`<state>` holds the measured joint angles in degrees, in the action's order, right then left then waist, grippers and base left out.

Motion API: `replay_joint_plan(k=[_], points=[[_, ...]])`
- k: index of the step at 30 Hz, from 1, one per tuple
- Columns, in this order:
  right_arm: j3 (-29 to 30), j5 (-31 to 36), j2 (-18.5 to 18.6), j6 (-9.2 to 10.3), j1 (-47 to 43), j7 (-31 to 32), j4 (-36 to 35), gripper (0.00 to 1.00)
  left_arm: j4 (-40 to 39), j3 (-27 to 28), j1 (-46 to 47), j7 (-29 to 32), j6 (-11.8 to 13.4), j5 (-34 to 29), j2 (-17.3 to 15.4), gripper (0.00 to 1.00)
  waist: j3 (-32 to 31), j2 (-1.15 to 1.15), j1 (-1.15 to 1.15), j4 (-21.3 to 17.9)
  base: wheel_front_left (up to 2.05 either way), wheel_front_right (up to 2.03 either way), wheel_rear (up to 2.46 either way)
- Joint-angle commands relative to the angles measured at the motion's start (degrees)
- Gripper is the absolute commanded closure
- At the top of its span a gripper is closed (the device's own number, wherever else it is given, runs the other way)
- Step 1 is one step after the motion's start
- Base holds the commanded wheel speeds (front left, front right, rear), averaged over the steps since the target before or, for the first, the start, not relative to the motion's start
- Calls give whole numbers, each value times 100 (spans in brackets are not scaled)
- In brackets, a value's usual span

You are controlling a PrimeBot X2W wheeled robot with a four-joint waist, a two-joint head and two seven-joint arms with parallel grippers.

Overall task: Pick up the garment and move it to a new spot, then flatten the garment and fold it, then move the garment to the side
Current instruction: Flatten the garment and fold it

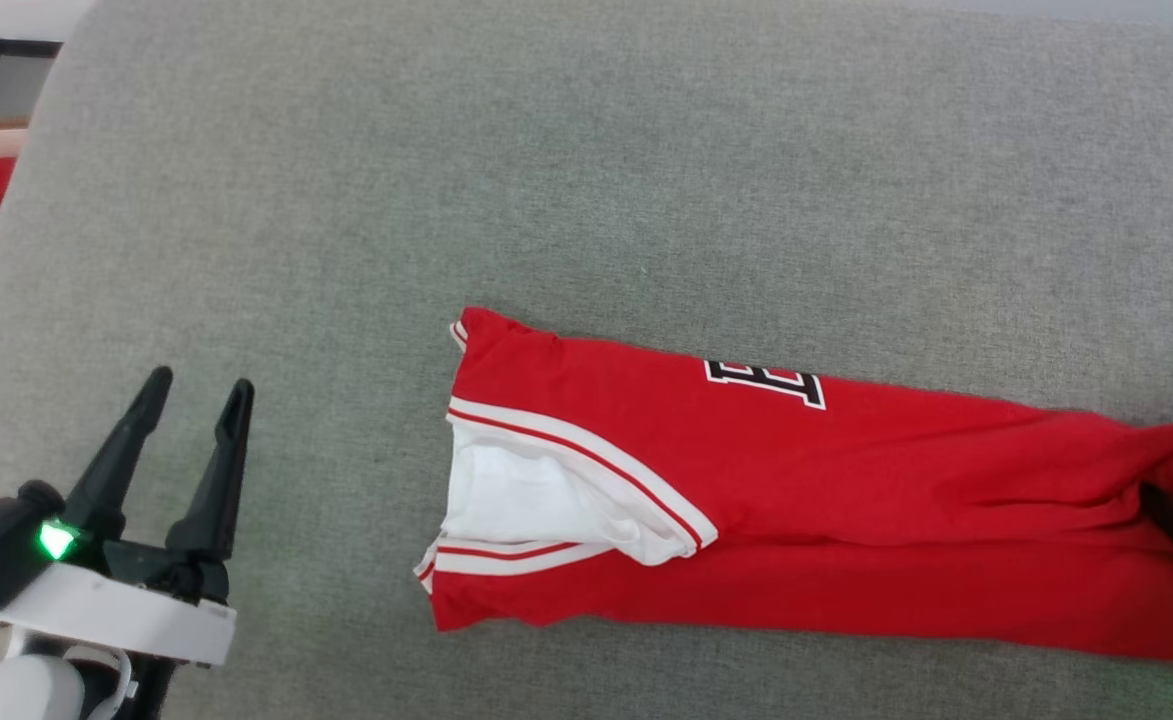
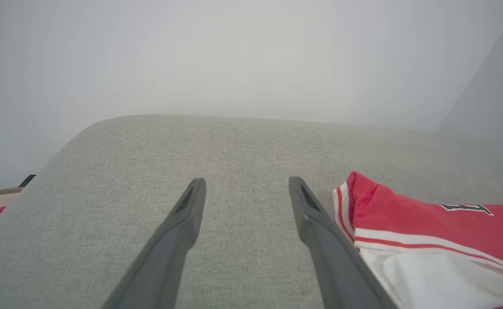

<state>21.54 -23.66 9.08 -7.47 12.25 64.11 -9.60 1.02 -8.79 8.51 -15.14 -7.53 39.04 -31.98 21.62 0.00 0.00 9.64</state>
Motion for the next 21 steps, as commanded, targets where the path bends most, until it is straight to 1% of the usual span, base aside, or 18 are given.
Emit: replay_joint_plan(k=[1, 2, 3, 4, 5, 8, 12, 16, 21], points=[[-122, 17, -163, -3, -65, 78, 151, 21, -5, 83, -82, 8, 10, -149, 59, 0, 31, 0, 0, -35, 0, 0, 0], [-145, 40, -187, -3, -71, 73, 168, 50, -28, 141, -86, 8, 10, -242, 115, 0, 49, 0, 0, -53, 0, 0, 0], [-159, 83, -212, -3, -81, 50, 197, 71, -48, 186, -102, 8, 10, -300, 158, 0, 68, 0, 0, -73, 0, 0, 0], [-170, 114, -238, -3, -92, 24, 228, 90, -39, 210, -129, 8, 10, -367, 172, 0, 85, 0, 0, -93, 0, 0, 0], [-200, 125, -257, -3, -104, -2, 251, 100, -35, 238, -137, 8, 10, -418, 196, 0, 100, 0, 0, -113, 0, 0, 0], [-238, 143, -296, -3, -48, -195, 284, 100, -30, 325, -148, 8, 10, -451, 257, 0, 131, 0, 0, -191, 0, 0, 0], [-221, 178, -163, 2, 73, -534, 277, 100, -54, 425, -180, 8, 10, -427, 258, 0, 139, 0, 0, -330, 0, 0, 0], [58, 240, -43, 4, 239, -907, 278, 100, -117, 560, -238, 8, 10, -506, 213, 0, 151, 0, 0, -509, 0, 0, 0], [573, 357, 82, 2, 403, -1278, 169, 100, -251, 745, -313, 8, 10, -604, 169, 0, 175, 0, 0, -714, 0, 0, 0]])
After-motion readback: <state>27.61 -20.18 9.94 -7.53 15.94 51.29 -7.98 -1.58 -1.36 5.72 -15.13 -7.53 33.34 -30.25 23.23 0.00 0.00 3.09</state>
